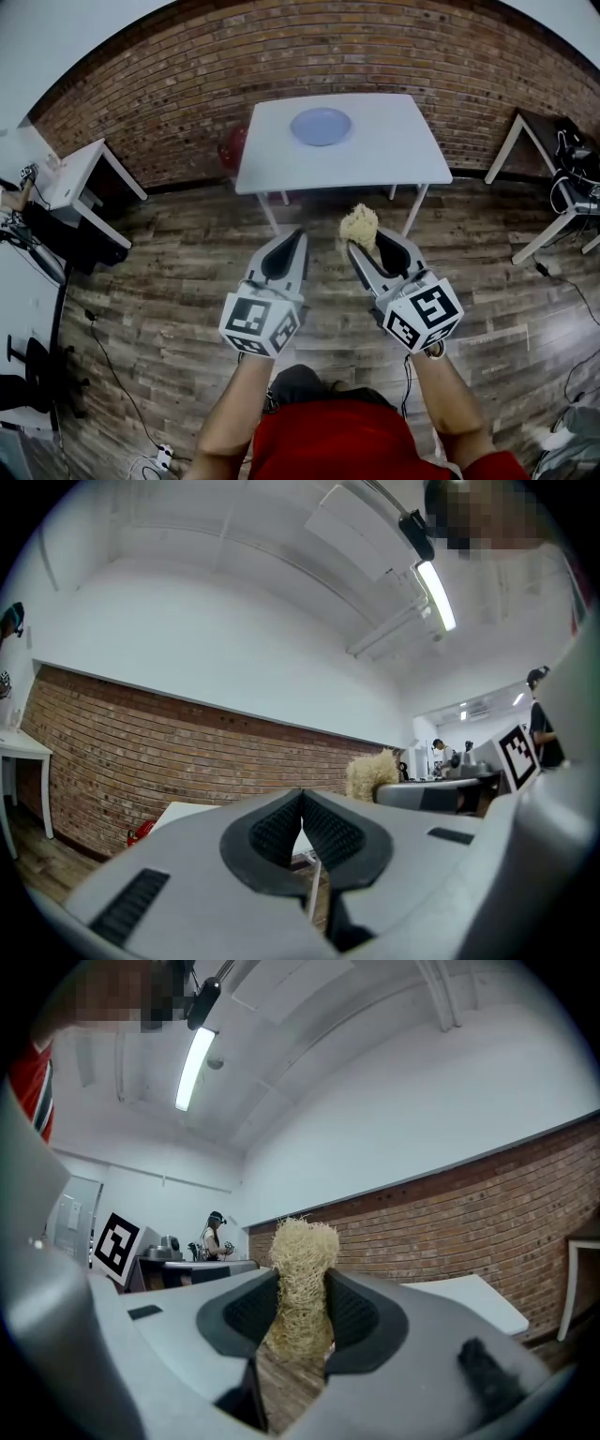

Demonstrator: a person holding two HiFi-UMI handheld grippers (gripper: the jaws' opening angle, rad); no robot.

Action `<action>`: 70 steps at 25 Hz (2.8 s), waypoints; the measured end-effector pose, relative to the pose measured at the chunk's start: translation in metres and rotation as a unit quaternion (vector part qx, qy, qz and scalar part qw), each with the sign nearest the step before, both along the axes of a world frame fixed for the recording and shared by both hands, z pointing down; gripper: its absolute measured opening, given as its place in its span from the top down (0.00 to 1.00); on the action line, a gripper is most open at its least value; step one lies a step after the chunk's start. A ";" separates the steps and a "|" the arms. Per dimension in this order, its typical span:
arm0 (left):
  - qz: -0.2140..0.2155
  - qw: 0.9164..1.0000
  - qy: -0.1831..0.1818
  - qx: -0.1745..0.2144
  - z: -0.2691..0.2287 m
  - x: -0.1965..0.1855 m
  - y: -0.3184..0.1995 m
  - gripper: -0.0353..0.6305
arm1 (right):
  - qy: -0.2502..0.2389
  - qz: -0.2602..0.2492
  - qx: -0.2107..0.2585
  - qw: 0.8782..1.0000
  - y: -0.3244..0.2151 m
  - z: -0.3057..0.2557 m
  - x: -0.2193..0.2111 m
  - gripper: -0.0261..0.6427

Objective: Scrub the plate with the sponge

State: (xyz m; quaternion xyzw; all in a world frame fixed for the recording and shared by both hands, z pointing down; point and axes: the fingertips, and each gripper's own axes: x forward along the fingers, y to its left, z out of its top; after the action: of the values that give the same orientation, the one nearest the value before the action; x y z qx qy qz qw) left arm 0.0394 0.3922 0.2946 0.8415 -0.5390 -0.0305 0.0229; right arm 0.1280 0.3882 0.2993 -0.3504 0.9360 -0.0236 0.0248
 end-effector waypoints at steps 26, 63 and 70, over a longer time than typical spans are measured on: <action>0.013 0.999 -0.030 0.018 0.012 -0.093 -0.236 0.92 | 0.022 0.050 0.001 0.999 -0.228 0.006 -0.078 0.73; -0.004 0.999 -0.051 -0.011 0.046 -0.131 -0.551 0.93 | 0.049 0.050 -0.006 0.997 -0.548 0.032 -0.105 0.73; -0.034 0.997 -0.063 -0.041 0.067 -0.133 -0.611 0.92 | 0.063 0.019 -0.029 0.997 -0.606 0.045 -0.111 0.73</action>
State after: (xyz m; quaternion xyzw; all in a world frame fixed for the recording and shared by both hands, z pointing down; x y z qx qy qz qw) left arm -0.0936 -0.2191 0.3618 0.8210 -0.5688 0.0436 0.0225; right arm 0.0166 -0.2173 0.3446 -0.3697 0.9277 -0.0283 -0.0435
